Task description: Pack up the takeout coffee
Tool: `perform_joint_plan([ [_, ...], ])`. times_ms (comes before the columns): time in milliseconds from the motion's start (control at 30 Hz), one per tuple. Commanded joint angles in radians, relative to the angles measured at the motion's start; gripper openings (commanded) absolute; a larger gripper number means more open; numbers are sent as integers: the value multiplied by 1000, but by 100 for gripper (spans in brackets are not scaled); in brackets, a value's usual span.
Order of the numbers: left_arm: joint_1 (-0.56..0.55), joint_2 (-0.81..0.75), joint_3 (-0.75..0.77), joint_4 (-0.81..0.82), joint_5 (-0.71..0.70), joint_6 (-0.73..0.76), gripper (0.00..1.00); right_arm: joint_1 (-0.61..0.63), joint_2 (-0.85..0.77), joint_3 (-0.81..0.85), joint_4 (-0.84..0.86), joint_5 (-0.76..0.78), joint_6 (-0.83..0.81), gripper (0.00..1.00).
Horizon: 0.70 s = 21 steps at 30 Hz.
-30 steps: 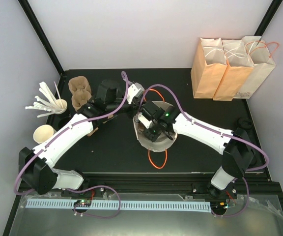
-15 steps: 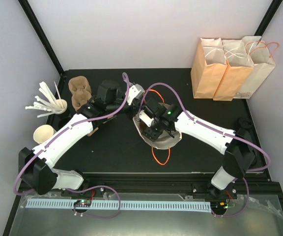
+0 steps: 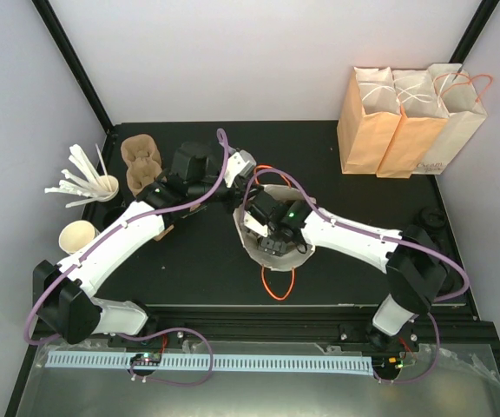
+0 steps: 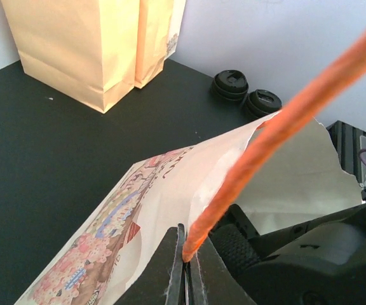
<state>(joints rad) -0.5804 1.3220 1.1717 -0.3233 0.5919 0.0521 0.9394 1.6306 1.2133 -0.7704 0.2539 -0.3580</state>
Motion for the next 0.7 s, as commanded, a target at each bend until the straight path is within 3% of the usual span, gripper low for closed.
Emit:
perform_joint_plan([
  [0, -12, 11, 21, -14, 51, 4, 2, 10, 67, -1, 100, 62, -102, 77],
  [67, -12, 13, 20, -13, 56, -2, 2, 18, 75, -30, 169, 80, -109, 66],
  [167, -12, 15, 17, -10, 58, -8, 1, 23, 78, -47, 237, 119, -115, 36],
  [233, -12, 15, 21, -17, 53, -3, 2, 24, 54, -51, 266, 125, -108, 23],
  [433, -12, 24, 36, -36, 38, 18, 2, 23, -101, -89, 359, 34, -82, 16],
  [667, -11, 30, 45, -39, 23, 32, 2, 11, -222, -82, 309, -198, -36, 1],
])
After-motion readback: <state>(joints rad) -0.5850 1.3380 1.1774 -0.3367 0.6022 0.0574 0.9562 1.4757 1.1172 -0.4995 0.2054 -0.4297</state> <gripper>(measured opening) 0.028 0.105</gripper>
